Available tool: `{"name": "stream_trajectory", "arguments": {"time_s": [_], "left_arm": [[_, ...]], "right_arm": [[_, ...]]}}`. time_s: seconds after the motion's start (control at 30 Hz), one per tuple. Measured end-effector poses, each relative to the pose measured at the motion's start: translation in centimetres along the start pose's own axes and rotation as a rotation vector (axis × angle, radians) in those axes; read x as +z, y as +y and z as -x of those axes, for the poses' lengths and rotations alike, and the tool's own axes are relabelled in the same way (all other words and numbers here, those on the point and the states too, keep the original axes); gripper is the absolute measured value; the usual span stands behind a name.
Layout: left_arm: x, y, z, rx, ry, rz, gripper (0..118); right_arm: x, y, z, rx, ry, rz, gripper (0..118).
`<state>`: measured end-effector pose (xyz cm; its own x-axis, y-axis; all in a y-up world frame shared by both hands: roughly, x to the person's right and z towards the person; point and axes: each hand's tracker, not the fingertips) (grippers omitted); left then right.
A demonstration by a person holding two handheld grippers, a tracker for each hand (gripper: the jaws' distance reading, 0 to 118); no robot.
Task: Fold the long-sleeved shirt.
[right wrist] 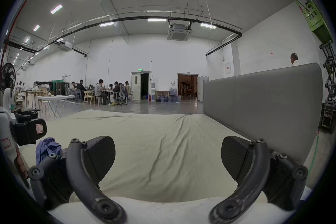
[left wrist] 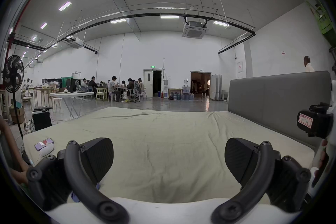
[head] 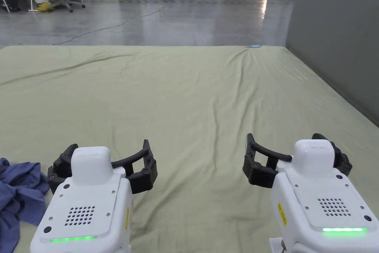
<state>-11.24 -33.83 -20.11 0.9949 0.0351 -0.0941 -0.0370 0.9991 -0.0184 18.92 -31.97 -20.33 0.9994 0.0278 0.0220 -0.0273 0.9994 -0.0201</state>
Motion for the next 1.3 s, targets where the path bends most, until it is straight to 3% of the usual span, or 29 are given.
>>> {"name": "stream_trajectory", "arguments": {"time_s": [1.3], "left_arm": [[0.23, 0.32, -0.36, -0.019, -0.004, 0.007, 117]], "right_arm": [[0.18, -0.06, 0.10, 0.001, -0.009, -0.004, 116]]}}
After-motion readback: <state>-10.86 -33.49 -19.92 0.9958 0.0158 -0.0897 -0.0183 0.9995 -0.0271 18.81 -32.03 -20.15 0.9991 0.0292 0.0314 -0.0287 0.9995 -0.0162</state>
